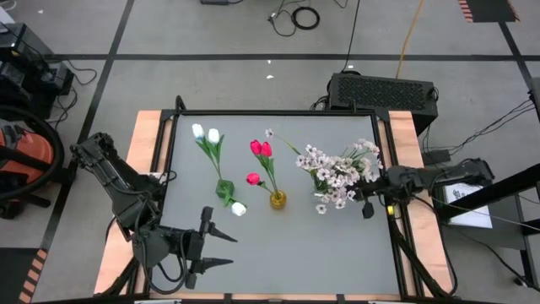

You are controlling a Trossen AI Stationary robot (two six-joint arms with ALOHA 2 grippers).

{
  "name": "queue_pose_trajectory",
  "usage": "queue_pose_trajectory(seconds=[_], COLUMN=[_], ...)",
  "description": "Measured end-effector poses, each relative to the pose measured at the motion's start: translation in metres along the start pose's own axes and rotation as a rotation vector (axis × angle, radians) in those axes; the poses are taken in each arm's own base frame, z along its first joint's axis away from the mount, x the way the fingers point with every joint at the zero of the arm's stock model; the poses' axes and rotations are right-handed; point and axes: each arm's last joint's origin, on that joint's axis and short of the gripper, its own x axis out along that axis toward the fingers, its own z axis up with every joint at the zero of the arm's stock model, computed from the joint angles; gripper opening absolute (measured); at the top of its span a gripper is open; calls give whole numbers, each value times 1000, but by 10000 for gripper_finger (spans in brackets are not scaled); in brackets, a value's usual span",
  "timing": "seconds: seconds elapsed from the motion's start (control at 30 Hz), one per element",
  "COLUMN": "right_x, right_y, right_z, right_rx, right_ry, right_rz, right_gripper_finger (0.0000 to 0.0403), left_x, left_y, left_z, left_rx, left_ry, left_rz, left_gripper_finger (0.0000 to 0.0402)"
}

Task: Sort flowers into vase by color
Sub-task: Return to Home Position

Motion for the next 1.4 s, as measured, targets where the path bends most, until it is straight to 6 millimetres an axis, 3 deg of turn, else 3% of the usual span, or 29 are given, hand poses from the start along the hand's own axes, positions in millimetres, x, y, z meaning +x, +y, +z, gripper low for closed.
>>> queue_pose_trajectory(seconds=[0.43,0.57,0.77,0.83,1.4], right_x=[-4,-4,-4,-4,-4], right_y=[-6,-6,-6,-7,-9], right_z=[5,5,5,5,6], right_rx=[-27,-23,-30,-30,-45], right_ry=[-60,-59,-59,-59,-77], right_rz=[-44,-44,-49,-50,-134], right_gripper_finger=[0,0,0,0,0], left_x=[3,-12,-33,-39,-90], left_y=[11,29,60,71,100], left_z=[5,10,10,2,-120], left_rx=[98,95,98,80,-28], left_ry=[-26,-25,-66,-84,-236], left_rz=[110,105,-2,-24,-65], left_gripper_finger=[218,162,36,10,6])
